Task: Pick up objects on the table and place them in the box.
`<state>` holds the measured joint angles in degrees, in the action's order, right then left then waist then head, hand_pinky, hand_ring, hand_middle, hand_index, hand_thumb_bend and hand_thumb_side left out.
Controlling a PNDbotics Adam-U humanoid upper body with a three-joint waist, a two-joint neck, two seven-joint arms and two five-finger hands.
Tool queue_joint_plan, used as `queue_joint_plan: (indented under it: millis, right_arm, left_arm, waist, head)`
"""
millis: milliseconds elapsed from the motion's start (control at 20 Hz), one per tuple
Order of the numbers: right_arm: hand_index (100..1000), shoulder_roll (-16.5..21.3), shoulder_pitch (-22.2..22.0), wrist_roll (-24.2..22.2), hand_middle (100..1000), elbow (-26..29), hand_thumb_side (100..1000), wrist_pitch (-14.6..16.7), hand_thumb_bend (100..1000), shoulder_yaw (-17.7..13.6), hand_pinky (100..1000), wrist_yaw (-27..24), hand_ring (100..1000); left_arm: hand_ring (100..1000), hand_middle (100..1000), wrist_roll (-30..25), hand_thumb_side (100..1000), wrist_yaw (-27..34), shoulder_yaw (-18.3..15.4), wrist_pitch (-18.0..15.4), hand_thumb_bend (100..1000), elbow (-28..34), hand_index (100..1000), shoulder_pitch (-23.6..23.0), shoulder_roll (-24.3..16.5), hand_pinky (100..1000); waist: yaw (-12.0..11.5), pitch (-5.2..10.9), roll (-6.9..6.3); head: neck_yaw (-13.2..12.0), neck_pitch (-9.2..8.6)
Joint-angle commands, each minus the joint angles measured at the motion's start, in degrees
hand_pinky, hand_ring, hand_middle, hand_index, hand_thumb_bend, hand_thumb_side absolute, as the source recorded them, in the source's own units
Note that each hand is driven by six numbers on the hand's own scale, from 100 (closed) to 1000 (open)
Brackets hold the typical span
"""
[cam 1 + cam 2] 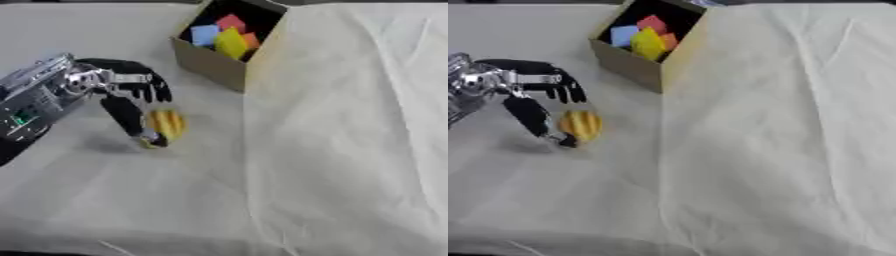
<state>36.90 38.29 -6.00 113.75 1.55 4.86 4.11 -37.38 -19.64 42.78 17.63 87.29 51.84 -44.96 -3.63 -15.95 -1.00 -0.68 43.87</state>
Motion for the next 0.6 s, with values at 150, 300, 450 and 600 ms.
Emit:
queue_joint_plan:
  millis: [150, 300, 450, 600]
  right_arm:
    - [806, 0.68, 0.91, -0.10, 685, 0.85, 529, 0.19, 100, -0.83, 911, -0.38, 733]
    - [806, 0.59, 0.93, -0.13, 685, 0.85, 529, 0.18, 100, -0.86, 911, -0.45, 733]
    - [806, 0.59, 1.00, -0.14, 685, 0.85, 529, 0.23, 100, -0.87, 911, -0.50, 734]
    - [806, 0.59, 1.01, -0.12, 685, 0.85, 529, 0.23, 100, -0.91, 912, -0.52, 734]
  left_arm:
    - [768, 747, -0.44, 263, -0.64, -1.48, -0.62, 562, -1.18, 832, -0.04, -2.02, 790]
    - [752, 724, -0.81, 240, 0.29, -1.73, -0.35, 548, -2.48, 820, -0.19, -1.67, 774]
    - [736, 699, -0.34, 229, 0.38, -1.95, -0.31, 520, -3.68, 799, -0.21, -1.32, 760]
    - [719, 678, 0.58, 223, 0.09, -2.13, -0.54, 482, -4.78, 779, -0.28, -0.90, 746]
  waist:
    - [-0.04, 0.79, 0.10]
    - [-0.01, 0.64, 0.20]
    - [0.03, 0.50, 0.32]
    - [0.05, 0.36, 0.43]
  head:
    - [-0.34, -0.15]
    - [-0.42, -0.31]
    - [-0.53, -0.43]
    - [-0.62, -0.52]
